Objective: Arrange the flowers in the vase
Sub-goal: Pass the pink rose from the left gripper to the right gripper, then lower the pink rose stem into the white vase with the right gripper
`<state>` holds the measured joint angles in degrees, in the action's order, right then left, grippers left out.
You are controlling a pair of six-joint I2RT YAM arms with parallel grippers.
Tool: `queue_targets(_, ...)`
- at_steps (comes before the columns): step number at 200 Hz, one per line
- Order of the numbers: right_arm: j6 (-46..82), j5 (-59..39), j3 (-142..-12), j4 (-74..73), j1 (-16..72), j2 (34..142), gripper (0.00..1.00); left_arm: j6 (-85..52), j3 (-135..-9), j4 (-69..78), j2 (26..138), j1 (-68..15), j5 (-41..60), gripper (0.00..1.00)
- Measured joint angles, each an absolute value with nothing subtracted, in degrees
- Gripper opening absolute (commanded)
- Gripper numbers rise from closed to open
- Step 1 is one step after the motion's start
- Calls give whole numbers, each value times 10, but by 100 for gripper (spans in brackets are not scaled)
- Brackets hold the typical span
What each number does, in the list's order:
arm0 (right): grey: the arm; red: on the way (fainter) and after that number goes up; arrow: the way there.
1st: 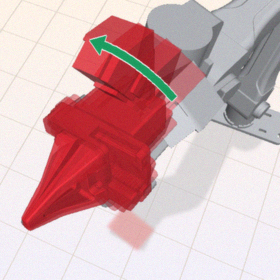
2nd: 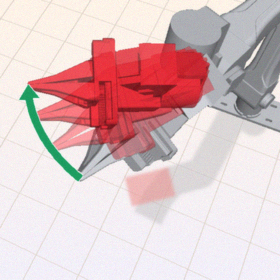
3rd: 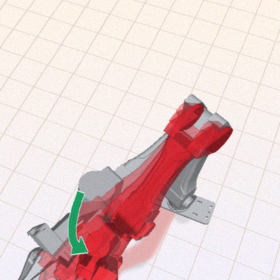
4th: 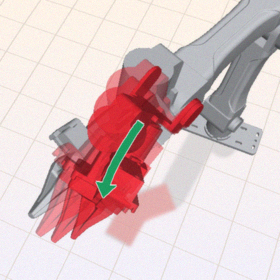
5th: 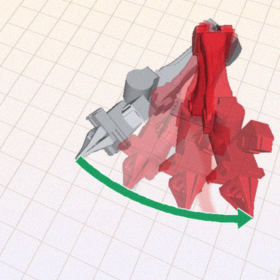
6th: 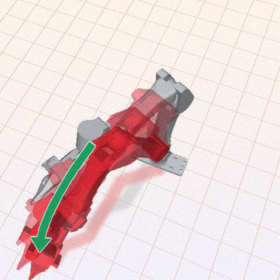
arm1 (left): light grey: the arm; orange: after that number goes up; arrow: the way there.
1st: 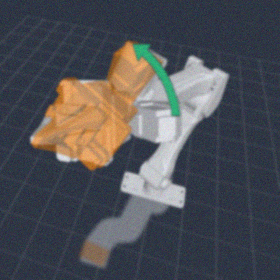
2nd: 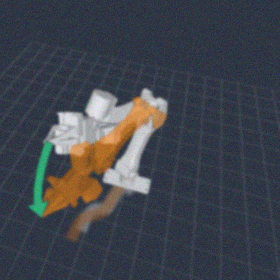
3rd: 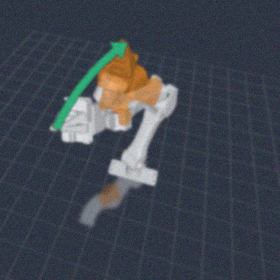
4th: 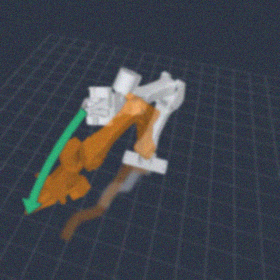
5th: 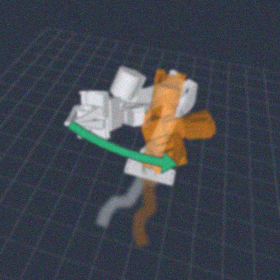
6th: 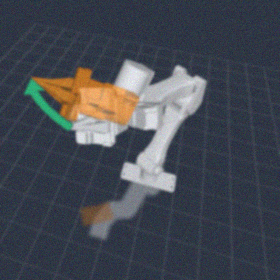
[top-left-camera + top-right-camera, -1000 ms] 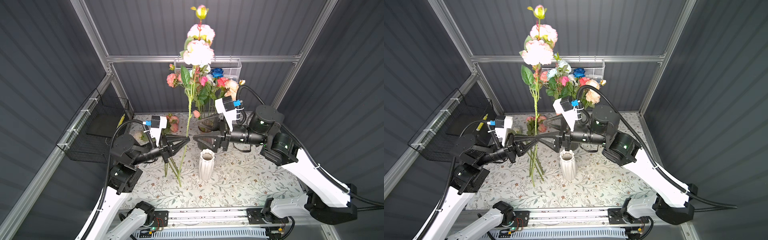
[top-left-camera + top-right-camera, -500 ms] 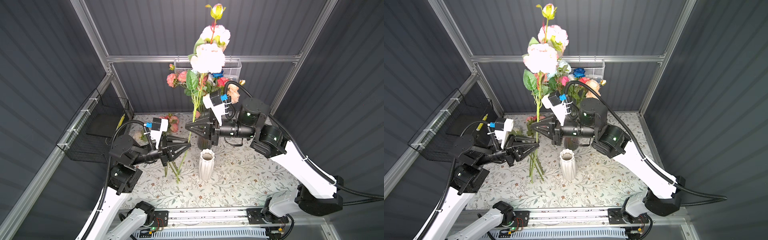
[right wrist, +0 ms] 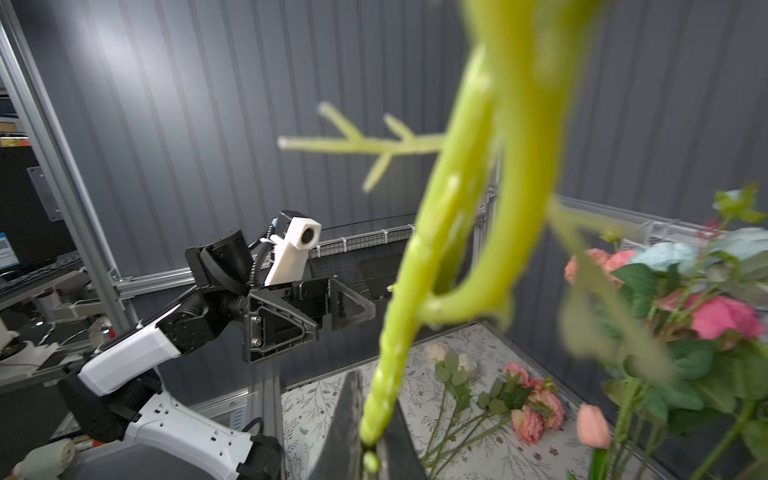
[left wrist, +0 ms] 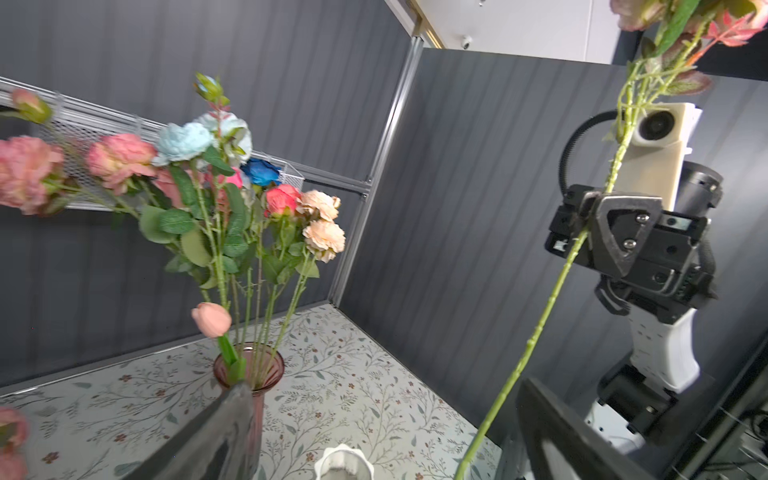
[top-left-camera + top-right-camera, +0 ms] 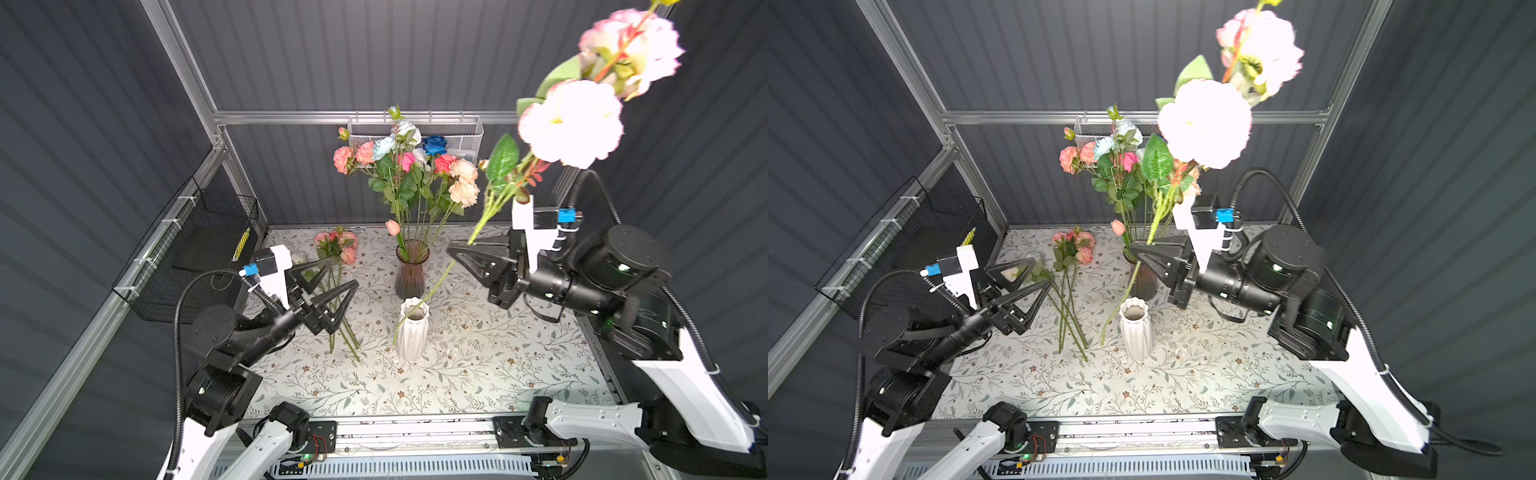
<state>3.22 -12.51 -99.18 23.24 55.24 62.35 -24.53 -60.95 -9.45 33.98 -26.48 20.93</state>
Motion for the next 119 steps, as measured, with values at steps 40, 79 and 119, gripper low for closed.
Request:
queue_targets(40, -13, -74, -997, 244, 515, 631, 0, -242, -570, -129, 312, -265, 149, 100)
queue_targets(79, -26, -58, -972, 253, 496, 675, 0, -241, -552, -160, 302, -265, 124, 100)
queue_targets(119, -30, -51, -907, 250, 493, 693, 0, -241, -545, -169, 291, -265, 110, 100)
